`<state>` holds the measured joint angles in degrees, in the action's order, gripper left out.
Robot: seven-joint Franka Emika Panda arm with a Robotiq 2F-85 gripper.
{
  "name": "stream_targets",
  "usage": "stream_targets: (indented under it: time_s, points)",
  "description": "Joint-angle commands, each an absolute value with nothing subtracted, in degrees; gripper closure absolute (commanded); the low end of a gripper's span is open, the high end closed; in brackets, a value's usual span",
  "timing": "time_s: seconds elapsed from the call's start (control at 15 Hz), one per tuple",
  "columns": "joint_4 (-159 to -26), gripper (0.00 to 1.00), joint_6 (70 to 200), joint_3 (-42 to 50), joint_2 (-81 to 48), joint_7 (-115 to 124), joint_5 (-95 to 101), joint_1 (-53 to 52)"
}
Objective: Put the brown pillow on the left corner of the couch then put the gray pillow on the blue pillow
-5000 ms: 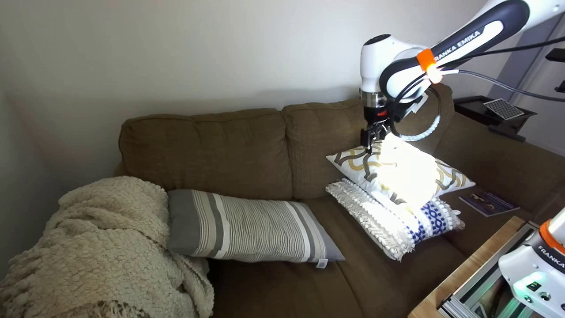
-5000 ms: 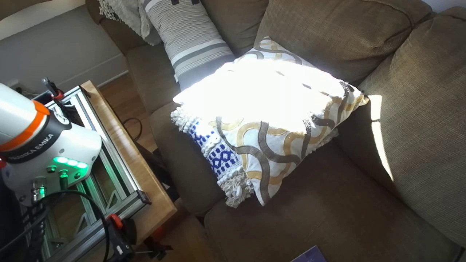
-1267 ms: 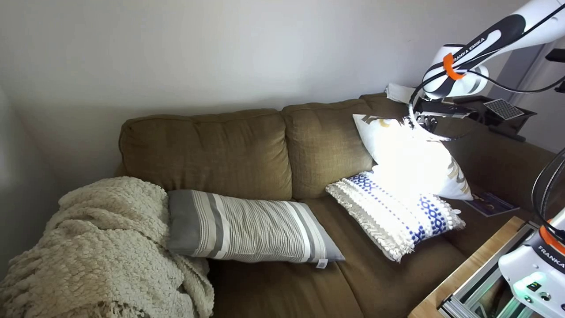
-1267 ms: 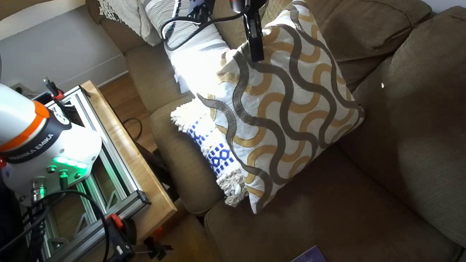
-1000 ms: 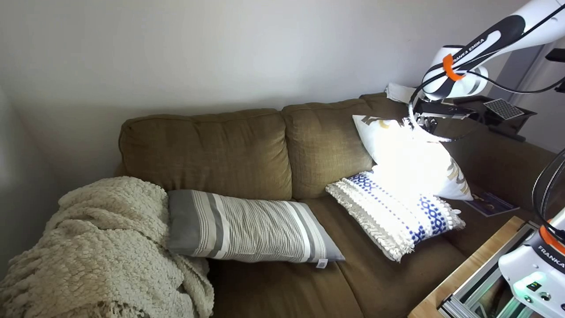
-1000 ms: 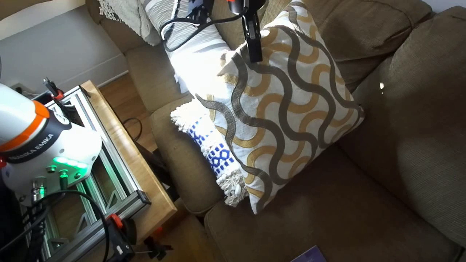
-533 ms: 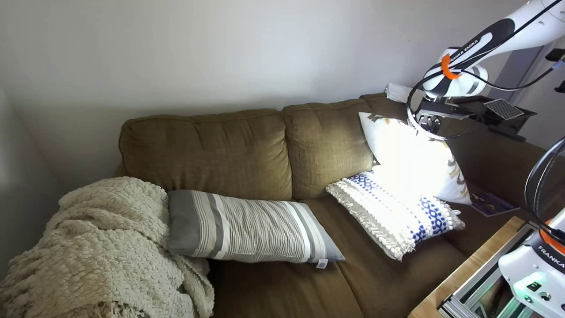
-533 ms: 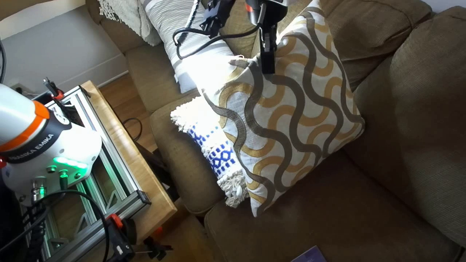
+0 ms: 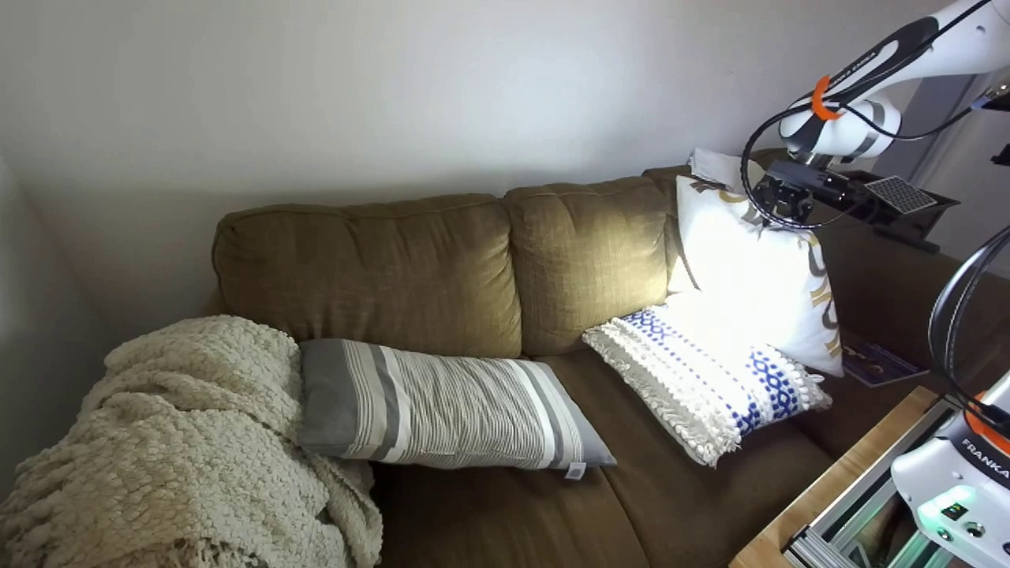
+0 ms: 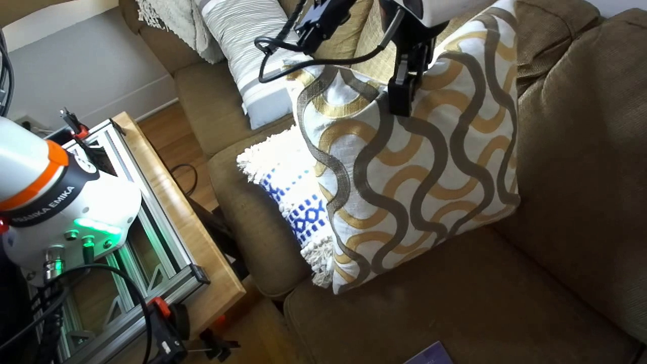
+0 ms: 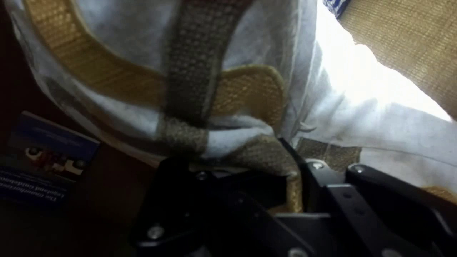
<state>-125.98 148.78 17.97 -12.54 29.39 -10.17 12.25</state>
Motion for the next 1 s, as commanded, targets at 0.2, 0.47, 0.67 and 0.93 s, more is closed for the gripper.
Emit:
stream_targets:
  time_s: [0.2, 0.47, 0.67, 0.93]
  points:
    - [-125.21, 1.00, 155.08, 19.23, -10.39, 32.82, -17.56, 15.18]
    - [-123.46, 1.00, 156.54, 18.35, -12.57, 31.19, -21.35, 16.31]
    - [-121.85, 1.00, 158.22, 17.59, -14.04, 29.12, -24.57, 17.50]
    - [-118.74, 1.00, 161.19, 17.67, -17.02, 28.22, -28.42, 19.49]
